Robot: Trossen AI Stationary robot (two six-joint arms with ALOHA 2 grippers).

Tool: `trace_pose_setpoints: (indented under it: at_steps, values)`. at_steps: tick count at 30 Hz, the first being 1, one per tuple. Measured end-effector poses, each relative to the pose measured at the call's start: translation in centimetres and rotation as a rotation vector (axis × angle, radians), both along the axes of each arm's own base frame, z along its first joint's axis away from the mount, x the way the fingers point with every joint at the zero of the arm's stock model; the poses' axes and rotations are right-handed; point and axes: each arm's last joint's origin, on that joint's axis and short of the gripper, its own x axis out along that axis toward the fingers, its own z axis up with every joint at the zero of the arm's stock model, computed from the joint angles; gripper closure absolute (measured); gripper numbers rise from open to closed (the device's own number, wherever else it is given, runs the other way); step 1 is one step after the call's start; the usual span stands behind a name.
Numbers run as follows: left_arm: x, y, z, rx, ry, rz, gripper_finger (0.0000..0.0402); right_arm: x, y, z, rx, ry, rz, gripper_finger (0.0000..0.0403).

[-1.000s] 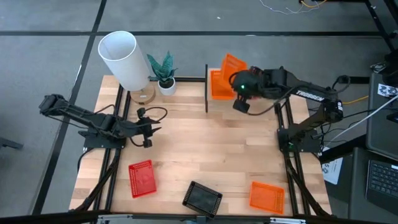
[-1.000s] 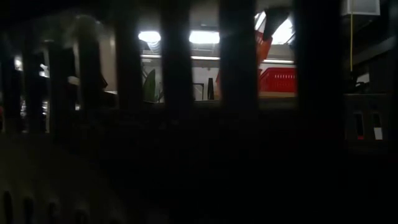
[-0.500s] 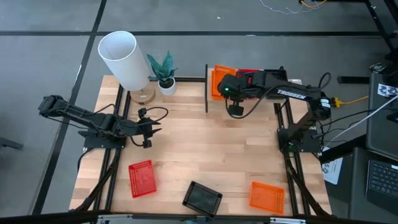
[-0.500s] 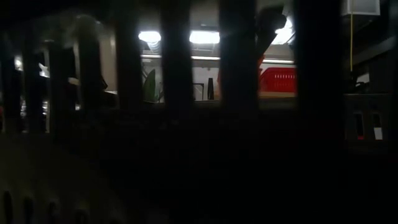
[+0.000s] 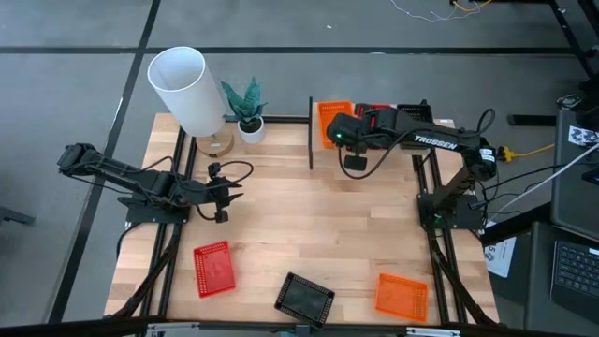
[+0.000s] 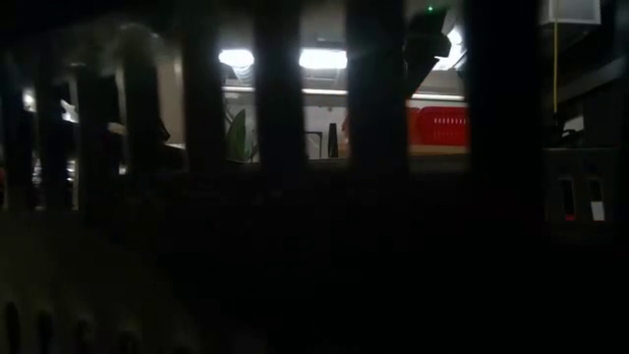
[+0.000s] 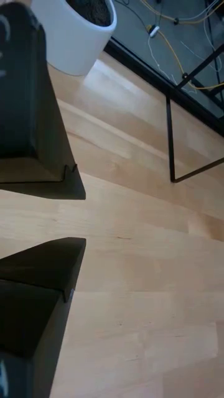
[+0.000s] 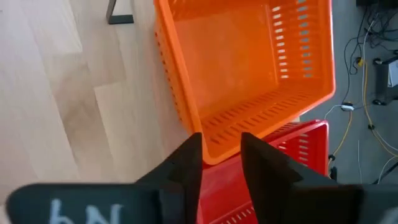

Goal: Stack baskets on shelf by color
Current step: Adjust the baskets

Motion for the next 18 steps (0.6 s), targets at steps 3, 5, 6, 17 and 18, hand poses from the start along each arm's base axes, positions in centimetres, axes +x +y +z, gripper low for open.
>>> trace_pose_setpoints:
  at_steps: [3,5,6,17,18]
  values:
    - [0.0,0.0,0.0,-0.006,-0.002,0.003,0.0299,-0.1,0.1,0.7,0.008,-0.02,-0.016,0.0281]
    - [0.0,0.0,0.0,-0.007,-0.003,0.004,0.0299,-0.1,0.7,1.6,0.059,-0.064,-0.017,0.0279]
    - [0.0,0.0,0.0,-0.007,-0.002,0.004,0.0299,-0.2,1.2,2.1,0.11,-0.082,-0.013,0.0278]
    - [0.0,0.0,0.0,-0.004,-0.003,0.009,0.0299,1.0,2.9,2.5,0.114,-0.181,0.078,0.0277]
    - [0.0,0.0,0.0,-0.004,-0.003,0.009,0.0299,1.5,2.5,2.2,0.094,-0.215,0.084,0.0277]
